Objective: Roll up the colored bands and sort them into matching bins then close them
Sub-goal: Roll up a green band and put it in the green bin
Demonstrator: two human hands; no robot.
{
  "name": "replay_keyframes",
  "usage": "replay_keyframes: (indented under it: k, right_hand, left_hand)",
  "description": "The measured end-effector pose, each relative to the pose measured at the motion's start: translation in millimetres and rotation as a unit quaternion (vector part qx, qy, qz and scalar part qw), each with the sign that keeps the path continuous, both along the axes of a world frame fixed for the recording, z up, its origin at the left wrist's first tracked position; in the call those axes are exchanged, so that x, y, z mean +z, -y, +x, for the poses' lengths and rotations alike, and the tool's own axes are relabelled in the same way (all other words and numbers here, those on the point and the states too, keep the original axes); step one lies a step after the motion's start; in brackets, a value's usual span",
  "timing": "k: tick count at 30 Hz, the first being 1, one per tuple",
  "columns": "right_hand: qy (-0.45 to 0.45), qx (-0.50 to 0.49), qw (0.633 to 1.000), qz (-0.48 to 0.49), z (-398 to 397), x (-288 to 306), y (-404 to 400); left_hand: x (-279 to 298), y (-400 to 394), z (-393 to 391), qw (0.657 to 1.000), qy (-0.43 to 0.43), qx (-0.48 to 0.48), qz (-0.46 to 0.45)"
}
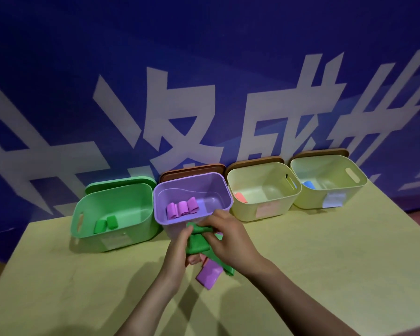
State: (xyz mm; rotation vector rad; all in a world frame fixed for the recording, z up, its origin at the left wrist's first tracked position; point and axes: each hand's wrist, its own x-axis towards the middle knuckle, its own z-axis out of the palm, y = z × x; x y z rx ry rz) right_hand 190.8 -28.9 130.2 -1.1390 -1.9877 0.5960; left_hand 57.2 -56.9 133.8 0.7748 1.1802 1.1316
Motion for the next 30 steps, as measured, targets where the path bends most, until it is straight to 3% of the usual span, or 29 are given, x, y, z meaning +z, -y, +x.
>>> replay_keyframes:
  k: [4, 8, 12, 23, 30]
  right_hand:
    - [0.002, 0.069, 0.997, 0.020, 2.6, 5.3, 11.8]
    - [-0.147, 0.118, 0.970, -0.155, -2.6, 9.6, 25.6]
    - [-0.228, 0.109, 0.926, -0.280, -18.8, 19.3, 40.5]
    - [-0.141, 0.088, 0.969, -0.181, -32.2, 4.8, 57.4]
    - [-0.249, 0.098, 0.926, -0.268, -38.1, 5.4, 64.1]
  left_hand:
    - [1.4, 21.6, -5.8, 0.999, -0.024, 0.030, 0.024]
    - [6.9, 39.8, -20.7, 0.997, 0.016, 0.062, 0.038]
    - [9.3, 54.0, -30.1, 0.997, -0.030, 0.048, 0.060]
    - [-1.1, 84.0, -25.1, 0.974, -0.149, 0.155, 0.064]
    - [5.1, 96.6, -21.0, 0.976, 0.000, 0.218, 0.021]
